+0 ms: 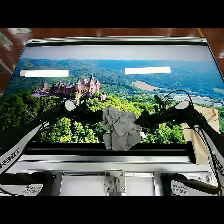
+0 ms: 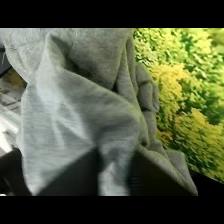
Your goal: Fold the shirts.
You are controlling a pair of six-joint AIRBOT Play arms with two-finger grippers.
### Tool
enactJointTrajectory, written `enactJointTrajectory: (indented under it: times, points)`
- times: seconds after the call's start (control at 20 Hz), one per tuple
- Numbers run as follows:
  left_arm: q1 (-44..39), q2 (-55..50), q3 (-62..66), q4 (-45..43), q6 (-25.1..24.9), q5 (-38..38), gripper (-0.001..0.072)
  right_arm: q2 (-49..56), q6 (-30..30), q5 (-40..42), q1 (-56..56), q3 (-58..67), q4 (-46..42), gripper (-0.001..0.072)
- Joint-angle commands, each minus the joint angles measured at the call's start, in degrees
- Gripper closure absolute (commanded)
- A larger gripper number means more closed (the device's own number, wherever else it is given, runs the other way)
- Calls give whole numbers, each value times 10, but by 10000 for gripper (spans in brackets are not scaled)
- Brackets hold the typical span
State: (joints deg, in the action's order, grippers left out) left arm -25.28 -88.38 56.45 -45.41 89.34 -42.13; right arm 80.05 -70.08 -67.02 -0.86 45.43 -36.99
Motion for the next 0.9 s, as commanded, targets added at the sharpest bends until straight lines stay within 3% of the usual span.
enactJointTrajectory:
  times: [0.0, 0.15, 0.45, 0.85]
  points:
    - [5, 15, 1, -1, -2, 9, 669, 12, 35, 6, -2, -7, 52, 648]
    - [24, 66, 15, -46, -2, 26, 670, -27, 94, -40, -5, 31, 37, 648]
    - [61, 263, 165, -194, -2, 25, 669, -191, 78, -78, -5, 254, -116, 648]
    - [63, 441, 409, -222, -36, 24, 669, -350, 5, 50, -5, 531, -148, 648]
